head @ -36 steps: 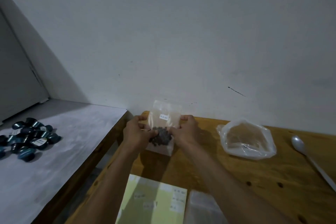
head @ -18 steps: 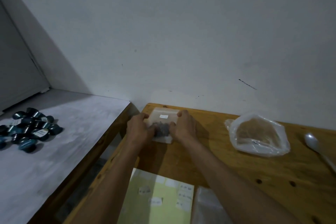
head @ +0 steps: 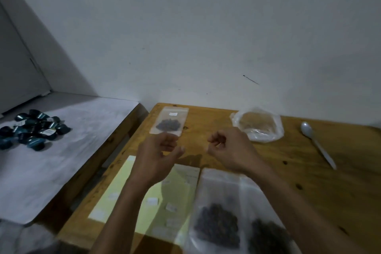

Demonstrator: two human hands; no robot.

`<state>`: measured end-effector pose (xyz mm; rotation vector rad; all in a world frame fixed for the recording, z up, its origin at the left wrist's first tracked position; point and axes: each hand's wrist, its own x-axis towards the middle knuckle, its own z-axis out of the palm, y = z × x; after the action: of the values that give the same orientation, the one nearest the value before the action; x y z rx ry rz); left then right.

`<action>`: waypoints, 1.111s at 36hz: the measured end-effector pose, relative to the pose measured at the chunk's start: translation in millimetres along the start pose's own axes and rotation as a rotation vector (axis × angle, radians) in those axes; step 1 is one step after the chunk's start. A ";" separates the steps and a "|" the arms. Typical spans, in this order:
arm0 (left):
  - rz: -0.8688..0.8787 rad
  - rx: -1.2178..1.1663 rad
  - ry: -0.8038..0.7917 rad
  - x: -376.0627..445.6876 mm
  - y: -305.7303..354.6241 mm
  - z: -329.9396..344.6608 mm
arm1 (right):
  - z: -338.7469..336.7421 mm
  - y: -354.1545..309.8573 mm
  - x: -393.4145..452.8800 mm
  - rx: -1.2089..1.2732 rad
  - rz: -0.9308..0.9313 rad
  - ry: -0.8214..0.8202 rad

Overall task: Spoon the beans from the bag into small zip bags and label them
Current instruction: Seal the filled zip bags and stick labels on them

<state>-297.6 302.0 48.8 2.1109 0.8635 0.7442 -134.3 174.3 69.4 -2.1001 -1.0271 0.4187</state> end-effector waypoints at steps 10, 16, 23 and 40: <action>0.064 0.198 -0.116 -59.2 40.2 53.6 | -47.5 44.7 -71.0 -0.339 0.093 -0.035; 0.109 0.282 -0.258 -62.7 65.1 93.2 | -65.1 68.3 -86.5 -0.340 0.186 -0.010; 0.131 0.464 -0.316 -53.0 72.3 113.1 | -59.5 83.9 -81.9 -0.229 0.233 -0.008; -0.141 -0.557 -0.308 -56.3 101.6 84.3 | -103.4 79.1 -111.3 0.609 0.180 0.005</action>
<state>-236.7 173.4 67.9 1.5926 0.5488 0.4936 -102.8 6.1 75.9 -1.6384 -0.6027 0.7143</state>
